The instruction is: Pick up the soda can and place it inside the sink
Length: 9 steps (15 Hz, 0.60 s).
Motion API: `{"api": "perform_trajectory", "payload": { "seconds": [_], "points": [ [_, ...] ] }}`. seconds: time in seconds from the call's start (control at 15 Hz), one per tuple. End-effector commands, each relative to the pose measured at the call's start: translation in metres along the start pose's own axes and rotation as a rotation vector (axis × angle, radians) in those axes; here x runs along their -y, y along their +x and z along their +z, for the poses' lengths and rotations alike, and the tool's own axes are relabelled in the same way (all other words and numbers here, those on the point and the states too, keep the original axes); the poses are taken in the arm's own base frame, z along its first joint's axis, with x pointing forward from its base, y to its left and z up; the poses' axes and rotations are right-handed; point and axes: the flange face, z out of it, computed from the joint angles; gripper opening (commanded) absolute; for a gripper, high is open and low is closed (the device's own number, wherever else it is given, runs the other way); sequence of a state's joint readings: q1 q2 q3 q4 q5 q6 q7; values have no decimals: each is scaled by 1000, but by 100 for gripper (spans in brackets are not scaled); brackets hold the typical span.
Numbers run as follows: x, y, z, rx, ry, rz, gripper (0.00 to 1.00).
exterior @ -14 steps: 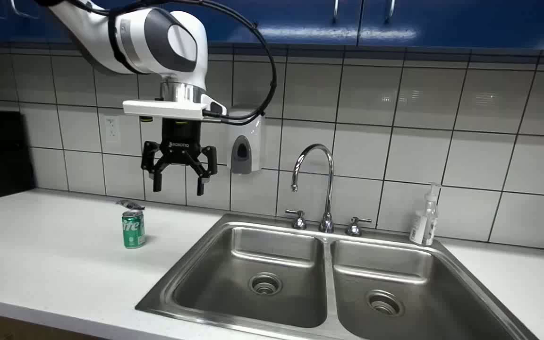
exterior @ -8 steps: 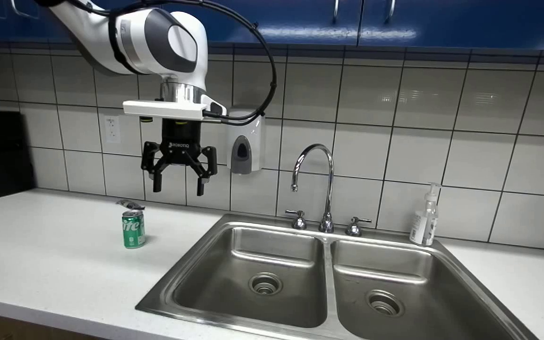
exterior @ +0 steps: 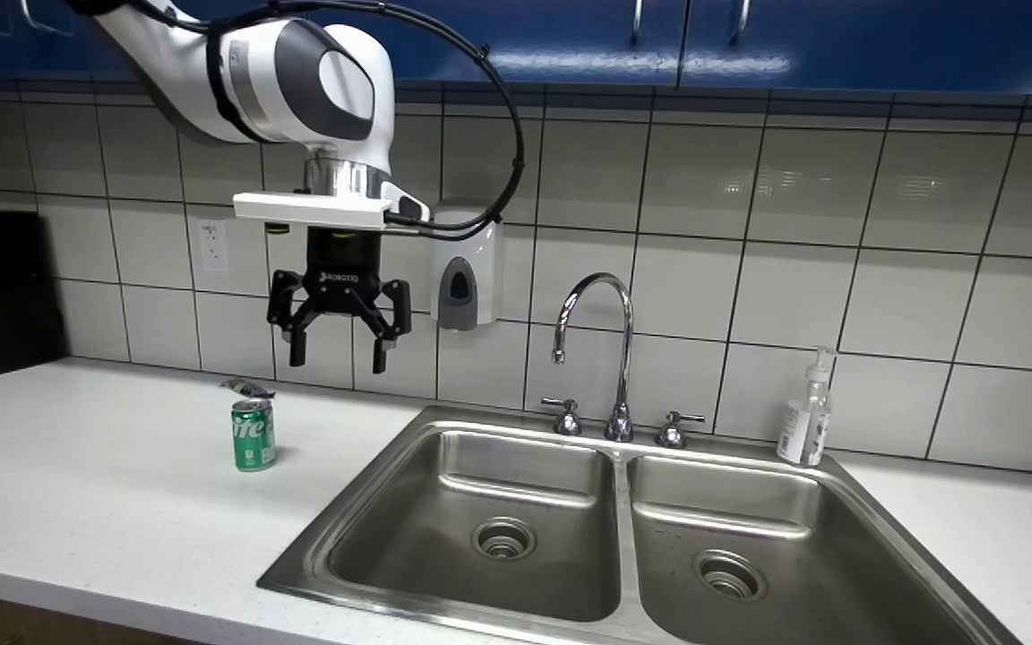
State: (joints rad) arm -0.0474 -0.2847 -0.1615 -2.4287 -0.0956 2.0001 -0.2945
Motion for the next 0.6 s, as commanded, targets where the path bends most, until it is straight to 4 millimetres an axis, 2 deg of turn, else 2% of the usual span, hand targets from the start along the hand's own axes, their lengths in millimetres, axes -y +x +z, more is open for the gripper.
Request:
{"api": "perform_trajectory", "payload": {
  "seconds": [0.0, 0.53],
  "points": [
    [10, 7, 14, -12, 21, -21, 100],
    [48, 36, 48, -103, 40, -148, 100]
  ]
}}
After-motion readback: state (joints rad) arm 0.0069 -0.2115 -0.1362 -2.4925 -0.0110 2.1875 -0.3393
